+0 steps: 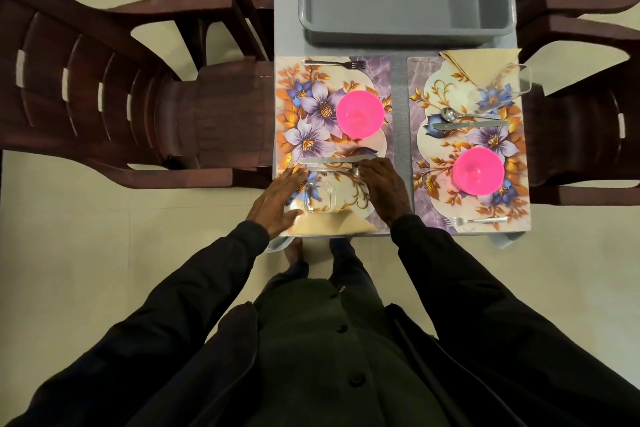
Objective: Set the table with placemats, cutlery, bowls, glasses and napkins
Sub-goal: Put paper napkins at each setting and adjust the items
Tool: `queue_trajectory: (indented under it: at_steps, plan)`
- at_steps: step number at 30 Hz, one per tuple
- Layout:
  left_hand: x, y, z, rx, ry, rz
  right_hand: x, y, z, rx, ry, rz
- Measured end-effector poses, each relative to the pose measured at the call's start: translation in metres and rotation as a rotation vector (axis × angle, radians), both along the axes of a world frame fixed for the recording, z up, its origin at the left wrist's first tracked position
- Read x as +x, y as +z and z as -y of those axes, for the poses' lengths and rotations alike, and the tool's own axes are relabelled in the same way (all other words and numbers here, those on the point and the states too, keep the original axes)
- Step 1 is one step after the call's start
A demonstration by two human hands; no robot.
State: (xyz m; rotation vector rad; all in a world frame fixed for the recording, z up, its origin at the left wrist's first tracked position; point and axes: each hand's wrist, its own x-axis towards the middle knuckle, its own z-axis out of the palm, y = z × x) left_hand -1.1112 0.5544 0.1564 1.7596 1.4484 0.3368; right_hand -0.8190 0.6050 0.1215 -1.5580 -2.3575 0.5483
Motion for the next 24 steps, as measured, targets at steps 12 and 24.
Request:
queue_trajectory:
  at_steps: [12,24]
  plan:
    - [0.018,0.024,0.002,-0.057,0.172,0.206,0.000,0.015,0.029,0.114,-0.097,-0.027]
    - [0.021,0.022,-0.021,-0.135,0.214,0.145,-0.013,0.009,0.123,0.030,0.016,-0.077]
